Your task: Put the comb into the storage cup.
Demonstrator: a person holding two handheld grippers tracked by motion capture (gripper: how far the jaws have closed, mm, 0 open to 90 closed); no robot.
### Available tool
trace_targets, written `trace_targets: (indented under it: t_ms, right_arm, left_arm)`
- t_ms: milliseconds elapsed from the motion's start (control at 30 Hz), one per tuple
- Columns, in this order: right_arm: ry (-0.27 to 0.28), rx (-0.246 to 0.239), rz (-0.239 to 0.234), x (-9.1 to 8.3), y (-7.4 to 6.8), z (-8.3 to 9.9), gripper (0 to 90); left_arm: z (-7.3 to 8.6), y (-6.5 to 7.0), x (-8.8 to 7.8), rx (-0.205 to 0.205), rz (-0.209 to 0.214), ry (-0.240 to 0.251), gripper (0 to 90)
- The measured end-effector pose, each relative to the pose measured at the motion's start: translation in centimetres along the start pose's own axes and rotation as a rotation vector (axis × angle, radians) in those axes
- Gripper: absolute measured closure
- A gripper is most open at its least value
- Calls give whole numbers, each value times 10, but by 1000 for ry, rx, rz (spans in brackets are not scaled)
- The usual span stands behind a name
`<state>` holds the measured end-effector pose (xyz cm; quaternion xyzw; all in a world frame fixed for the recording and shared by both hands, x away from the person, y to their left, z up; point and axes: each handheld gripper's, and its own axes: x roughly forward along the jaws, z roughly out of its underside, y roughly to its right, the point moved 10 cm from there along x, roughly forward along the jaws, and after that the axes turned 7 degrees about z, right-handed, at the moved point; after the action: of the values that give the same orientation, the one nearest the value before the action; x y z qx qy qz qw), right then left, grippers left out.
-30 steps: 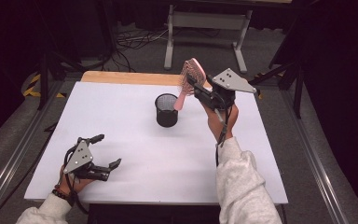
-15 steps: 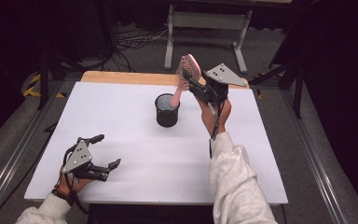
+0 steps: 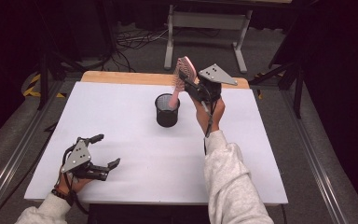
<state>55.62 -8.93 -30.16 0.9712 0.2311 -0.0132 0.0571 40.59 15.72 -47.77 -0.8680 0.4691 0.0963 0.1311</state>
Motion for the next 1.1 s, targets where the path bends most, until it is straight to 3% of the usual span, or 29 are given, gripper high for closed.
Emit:
trace_targets:
  t_ms: [767, 1100]
  right_arm:
    - [-84, 8, -51, 12, -24, 45, 640]
    - [-97, 25, -76, 14, -30, 55, 639]
  left_arm:
    - [0, 0, 1, 2, -4, 0, 28]
    - [1, 0, 0, 0, 0, -4, 29]
